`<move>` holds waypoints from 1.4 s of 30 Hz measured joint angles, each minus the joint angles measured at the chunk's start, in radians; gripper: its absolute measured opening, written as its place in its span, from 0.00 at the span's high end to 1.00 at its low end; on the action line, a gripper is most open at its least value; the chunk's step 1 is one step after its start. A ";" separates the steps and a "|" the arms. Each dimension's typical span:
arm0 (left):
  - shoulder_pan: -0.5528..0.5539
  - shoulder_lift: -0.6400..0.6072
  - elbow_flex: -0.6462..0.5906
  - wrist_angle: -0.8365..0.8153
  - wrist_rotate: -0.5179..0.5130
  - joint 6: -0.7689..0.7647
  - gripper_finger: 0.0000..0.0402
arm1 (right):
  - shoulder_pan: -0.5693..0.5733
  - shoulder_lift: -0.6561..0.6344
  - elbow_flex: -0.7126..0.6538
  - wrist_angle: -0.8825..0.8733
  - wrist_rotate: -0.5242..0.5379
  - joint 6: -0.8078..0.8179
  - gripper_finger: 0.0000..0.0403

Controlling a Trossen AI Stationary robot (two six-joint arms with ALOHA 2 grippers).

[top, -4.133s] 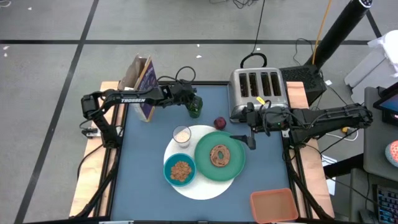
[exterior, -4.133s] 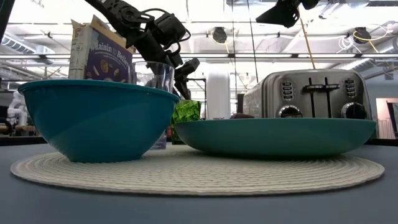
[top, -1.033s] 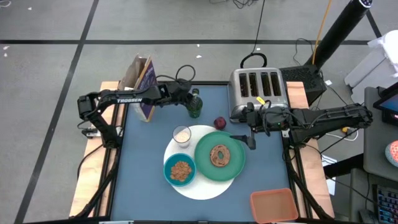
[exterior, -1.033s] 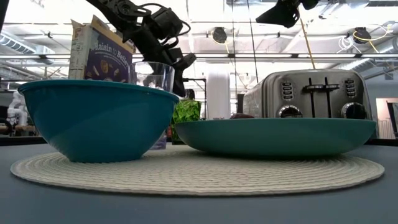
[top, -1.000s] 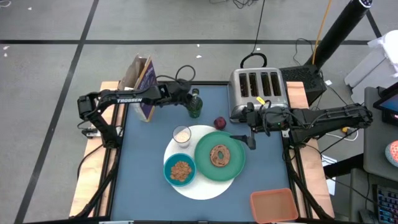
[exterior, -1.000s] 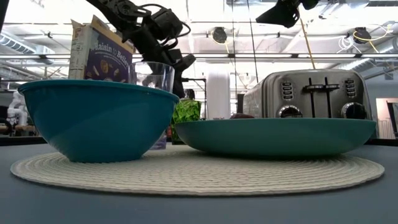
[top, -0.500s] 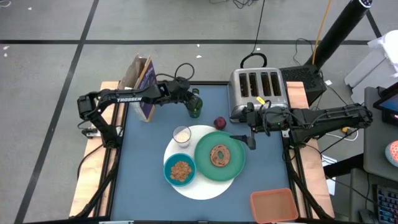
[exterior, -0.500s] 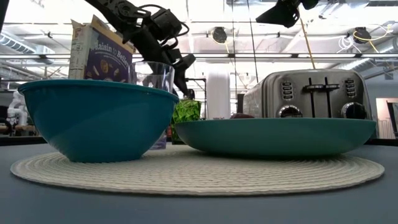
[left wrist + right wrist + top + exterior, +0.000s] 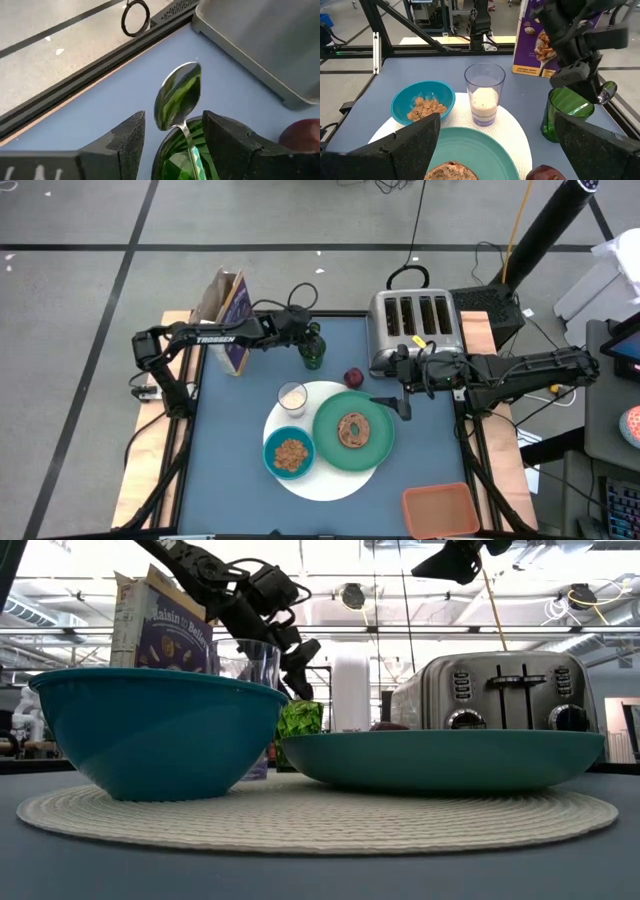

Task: Arrange a breakfast setting
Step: Put the green spoon into the blue table mat

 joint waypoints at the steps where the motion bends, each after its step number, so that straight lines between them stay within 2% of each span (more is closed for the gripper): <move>1: 0.001 0.000 0.000 0.003 0.000 0.015 0.50 | 0.000 0.000 0.000 0.000 0.000 0.000 0.06; 8: 0.013 -0.001 0.000 0.030 0.006 0.051 0.50 | 0.000 0.000 0.000 0.001 0.000 -0.033 0.06; 16: 0.033 0.028 0.000 0.054 0.080 0.062 0.50 | 0.000 0.000 0.000 0.000 0.000 -0.025 0.06; 23: 0.033 0.032 0.000 0.065 0.081 0.086 0.51 | 0.000 0.000 0.000 0.000 0.000 -0.026 0.06; 35: 0.033 0.032 0.000 0.066 0.081 0.087 0.81 | 0.000 0.000 0.000 0.000 0.000 -0.026 0.06; 42: 0.033 0.032 0.000 0.066 0.081 0.085 0.89 | 0.000 0.000 0.000 0.000 0.000 -0.026 0.06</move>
